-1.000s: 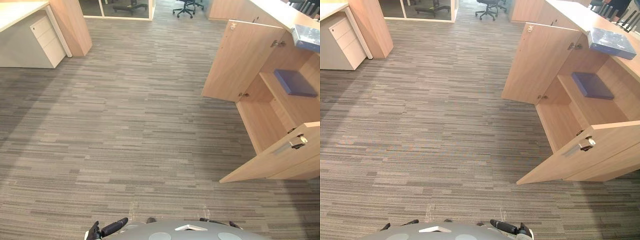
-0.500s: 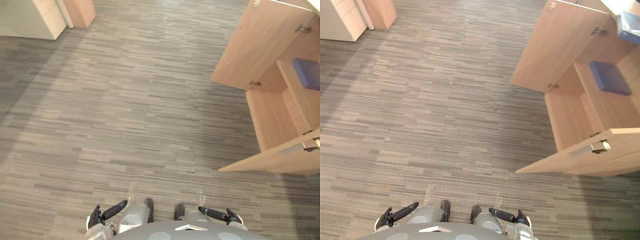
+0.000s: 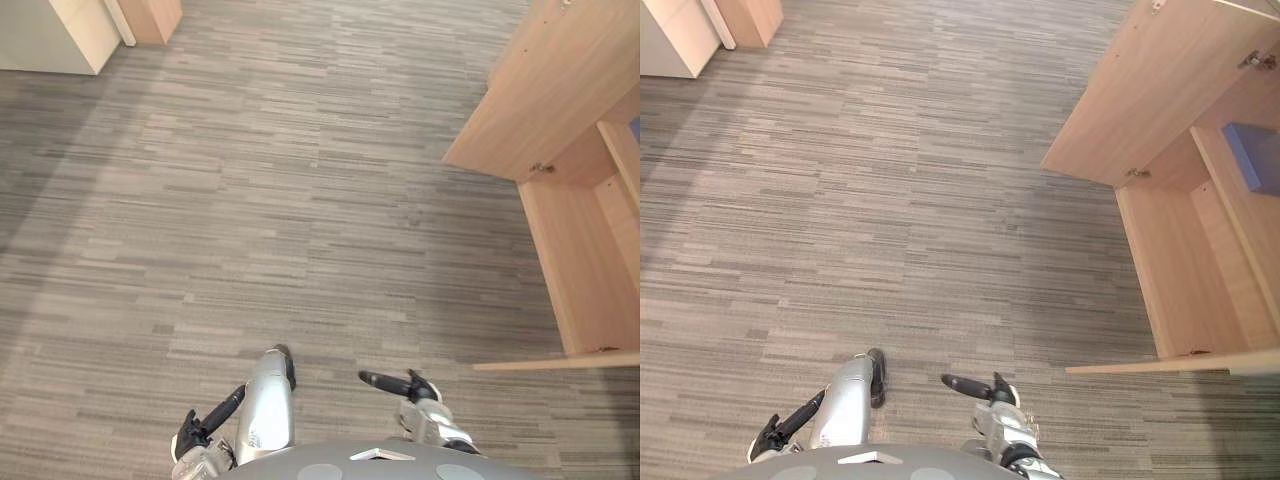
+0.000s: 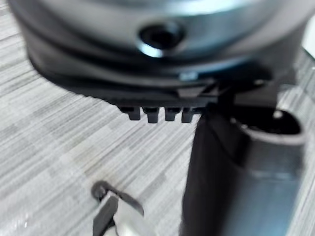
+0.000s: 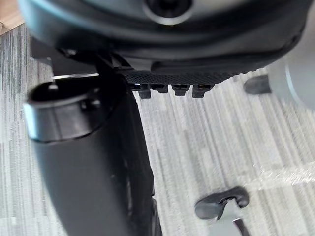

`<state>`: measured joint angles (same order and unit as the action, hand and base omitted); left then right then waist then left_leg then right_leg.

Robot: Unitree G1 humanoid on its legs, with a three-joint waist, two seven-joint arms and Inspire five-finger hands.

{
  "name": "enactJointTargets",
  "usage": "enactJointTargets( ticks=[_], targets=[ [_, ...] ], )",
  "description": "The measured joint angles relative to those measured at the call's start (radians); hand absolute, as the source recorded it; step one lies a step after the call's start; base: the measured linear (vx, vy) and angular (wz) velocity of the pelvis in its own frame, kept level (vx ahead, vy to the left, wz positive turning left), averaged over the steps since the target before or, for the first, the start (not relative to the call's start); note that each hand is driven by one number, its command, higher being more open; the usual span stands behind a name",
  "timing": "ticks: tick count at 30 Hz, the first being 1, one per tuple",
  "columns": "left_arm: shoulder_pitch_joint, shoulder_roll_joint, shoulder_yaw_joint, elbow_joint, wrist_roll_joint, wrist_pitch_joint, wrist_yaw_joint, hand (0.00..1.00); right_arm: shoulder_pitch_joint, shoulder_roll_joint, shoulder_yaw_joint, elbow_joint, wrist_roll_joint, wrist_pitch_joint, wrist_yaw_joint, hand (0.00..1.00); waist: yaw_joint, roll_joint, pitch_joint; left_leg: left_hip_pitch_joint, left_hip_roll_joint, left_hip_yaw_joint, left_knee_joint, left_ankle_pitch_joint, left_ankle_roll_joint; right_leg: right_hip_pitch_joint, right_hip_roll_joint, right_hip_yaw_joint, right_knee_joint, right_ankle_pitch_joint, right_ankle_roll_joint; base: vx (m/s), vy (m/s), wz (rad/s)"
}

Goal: Walk over to the cabinet, pick up the folder, carry it to the office cabinet, place the folder inside the office cabinet, then close the office cabinet door

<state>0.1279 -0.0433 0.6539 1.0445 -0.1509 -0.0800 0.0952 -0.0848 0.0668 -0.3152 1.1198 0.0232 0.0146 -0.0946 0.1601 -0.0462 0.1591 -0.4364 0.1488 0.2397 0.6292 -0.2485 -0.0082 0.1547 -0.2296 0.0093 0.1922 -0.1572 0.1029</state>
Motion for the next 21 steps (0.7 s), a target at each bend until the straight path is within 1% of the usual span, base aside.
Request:
enactJointTargets(
  ticks=[1,2,3,4,5,6,7,8,10,11,12,13,14,15,16,17,18,19,20,21],
  targets=[
    [0.016,0.007,0.012,0.009,0.0,0.0,0.001,1.0,-0.003,0.001,-0.023,0.009,-0.009,0.0,-0.002,1.0,-0.002,-0.029,-0.018,0.051,-0.044,0.041,-0.04,-0.005,0.027,-0.01,-0.051,0.039,0.032,0.05,0.033,0.46,0.368,-0.29],
    [0.029,0.009,0.014,0.009,0.0,-0.003,0.002,1.0,-0.005,0.0,-0.029,0.014,-0.009,-0.001,-0.001,1.0,-0.002,-0.035,-0.022,0.087,-0.062,0.061,-0.065,-0.008,0.043,-0.026,-0.07,0.06,0.075,0.076,0.042,0.46,0.341,-0.63],
    [0.051,0.014,0.006,0.02,0.0,-0.002,0.0,1.0,-0.009,-0.008,-0.03,0.023,-0.009,-0.002,0.001,1.0,-0.003,-0.032,-0.024,0.165,-0.095,0.072,-0.115,-0.011,0.055,-0.08,-0.093,0.089,0.195,0.151,0.038,0.34,0.253,-0.67],
    [0.063,0.014,-0.002,0.026,0.0,-0.002,0.0,1.0,-0.009,-0.013,-0.029,0.027,-0.009,-0.002,0.004,1.0,-0.004,-0.024,-0.028,0.204,-0.108,0.074,-0.146,-0.012,0.062,-0.113,-0.102,0.089,0.26,0.204,0.032,0.41,0.298,-0.76],
    [0.087,0.014,-0.021,0.039,0.0,-0.003,-0.004,1.0,-0.009,-0.019,-0.027,0.038,-0.009,-0.002,0.009,1.0,-0.023,0.001,-0.042,0.264,-0.109,0.093,-0.198,-0.015,0.075,-0.181,-0.103,0.049,0.394,0.251,0.025,0.43,0.318,-0.5],
    [0.095,0.014,-0.021,0.057,-0.004,-0.002,-0.013,1.0,-0.009,-0.019,-0.025,0.045,-0.009,-0.002,0.018,1.0,-0.04,0.021,-0.045,0.323,-0.11,0.103,-0.243,-0.013,0.076,-0.254,-0.127,-0.079,0.525,0.252,0.004,0.34,0.255,-0.42],
    [0.096,0.014,-0.023,0.065,-0.004,-0.002,-0.014,1.0,-0.012,-0.018,-0.021,0.038,-0.015,-0.009,0.02,1.0,-0.05,0.027,-0.044,0.352,-0.112,0.109,-0.265,-0.013,0.076,-0.283,-0.144,-0.159,0.571,0.239,-0.016,0.35,0.276,-0.4],
    [0.096,0.018,-0.04,0.084,-0.022,0.0,-0.017,1.0,-0.029,-0.019,-0.016,0.025,-0.015,-0.013,0.02,1.0,-0.061,0.04,-0.039,0.432,-0.123,0.139,-0.34,-0.013,0.076,-0.353,-0.17,-0.351,0.665,0.142,-0.093,0.22,0.17,-0.39],
    [0.097,0.023,-0.063,0.085,-0.041,-0.001,-0.021,1.0,-0.036,-0.021,-0.016,0.024,-0.015,-0.014,0.018,1.0,-0.057,0.04,-0.038,0.48,-0.126,0.156,-0.379,-0.013,0.075,-0.383,-0.151,-0.444,0.652,0.091,-0.1,0.29,0.177,-0.34],
    [0.098,0.033,-0.083,0.087,-0.043,-0.001,-0.032,1.0,-0.045,-0.021,-0.017,0.024,-0.014,-0.019,0.018,1.0,-0.058,0.038,-0.036,0.506,-0.13,0.167,-0.397,-0.015,0.071,-0.414,-0.121,-0.509,0.589,0.066,-0.106,0.28,0.093,-0.26],
    [0.098,0.043,-0.11,0.089,-0.043,-0.001,-0.037,1.0,-0.051,-0.024,-0.021,0.023,-0.01,-0.023,0.017,1.0,-0.062,0.037,-0.034,0.531,-0.14,0.171,-0.423,-0.016,0.069,-0.437,-0.085,-0.558,0.48,0.063,-0.112,0.23,0.034,-0.17],
    [0.098,0.044,-0.116,0.087,-0.044,-0.002,-0.037,1.0,-0.058,-0.024,-0.028,0.019,-0.007,-0.023,0.017,1.0,-0.062,0.038,-0.032,0.546,-0.146,0.176,-0.441,-0.018,0.066,-0.447,-0.07,-0.584,0.417,0.064,-0.112,0.25,-0.013,-0.09],
    [0.097,0.045,-0.129,0.086,-0.047,-0.003,-0.036,1.0,-0.071,-0.024,-0.034,0.018,-0.006,-0.023,0.016,1.0,-0.061,0.038,-0.024,0.578,-0.159,0.187,-0.482,-0.019,0.063,-0.461,-0.036,-0.63,0.274,0.084,-0.104,0.26,-0.048,-0.06],
    [0.097,0.044,-0.131,0.084,-0.052,-0.003,-0.035,1.0,-0.077,-0.023,-0.037,0.016,-0.006,-0.021,0.016,1.0,-0.058,0.039,-0.02,0.6,-0.167,0.196,-0.508,-0.022,0.058,-0.468,-0.015,-0.664,0.168,0.128,-0.105,0.32,-0.087,-0.03],
    [0.098,0.047,-0.133,0.08,-0.075,-0.003,-0.035,1.0,-0.078,-0.02,-0.042,0.011,-0.005,-0.021,0.016,1.0,-0.052,0.026,-0.011,0.636,-0.191,0.198,-0.542,-0.028,0.039,-0.47,0.004,-0.709,0.042,0.263,-0.118,0.28,-0.097,0.03],
    [0.098,0.048,-0.133,0.074,-0.077,-0.003,-0.032,1.0,-0.077,-0.019,-0.044,0.009,-0.005,-0.02,0.016,1.0,-0.05,0.02,-0.009,0.65,-0.199,0.196,-0.549,-0.032,0.031,-0.47,0.004,-0.723,0.027,0.312,-0.129,0.31,-0.128,0.02],
    [0.103,0.044,-0.124,0.071,-0.088,-0.002,-0.03,1.0,-0.064,-0.017,-0.047,0.004,-0.005,-0.015,0.014,1.0,-0.042,0.01,-0.009,0.676,-0.211,0.194,-0.559,-0.043,0.012,-0.467,0.005,-0.758,0.035,0.307,-0.237,0.27,-0.12,-0.1],
    [0.101,0.04,-0.117,0.069,-0.092,-0.001,-0.029,1.0,-0.064,-0.018,-0.048,0.001,-0.005,-0.013,0.013,1.0,-0.036,0.011,-0.011,0.682,-0.21,0.195,-0.562,-0.042,0.003,-0.467,0.012,-0.771,0.036,0.274,-0.277,0.34,-0.153,-0.37],
    [0.087,0.032,-0.105,0.067,-0.091,0.0,-0.027,1.0,-0.067,-0.021,-0.048,0.002,-0.005,-0.01,0.013,1.0,-0.029,0.022,-0.01,0.679,-0.194,0.204,-0.563,-0.032,-0.02,-0.481,0.034,-0.78,0.043,0.25,-0.289,0.27,-0.122,-0.43],
    [0.082,0.032,-0.105,0.066,-0.091,0.0,-0.027,1.0,-0.065,-0.021,-0.049,0.003,-0.005,-0.01,0.013,1.0,-0.032,0.023,-0.011,0.677,-0.19,0.204,-0.565,-0.025,-0.032,-0.487,0.04,-0.785,0.045,0.23,-0.294,0.4,-0.186,-0.56]
  ],
)
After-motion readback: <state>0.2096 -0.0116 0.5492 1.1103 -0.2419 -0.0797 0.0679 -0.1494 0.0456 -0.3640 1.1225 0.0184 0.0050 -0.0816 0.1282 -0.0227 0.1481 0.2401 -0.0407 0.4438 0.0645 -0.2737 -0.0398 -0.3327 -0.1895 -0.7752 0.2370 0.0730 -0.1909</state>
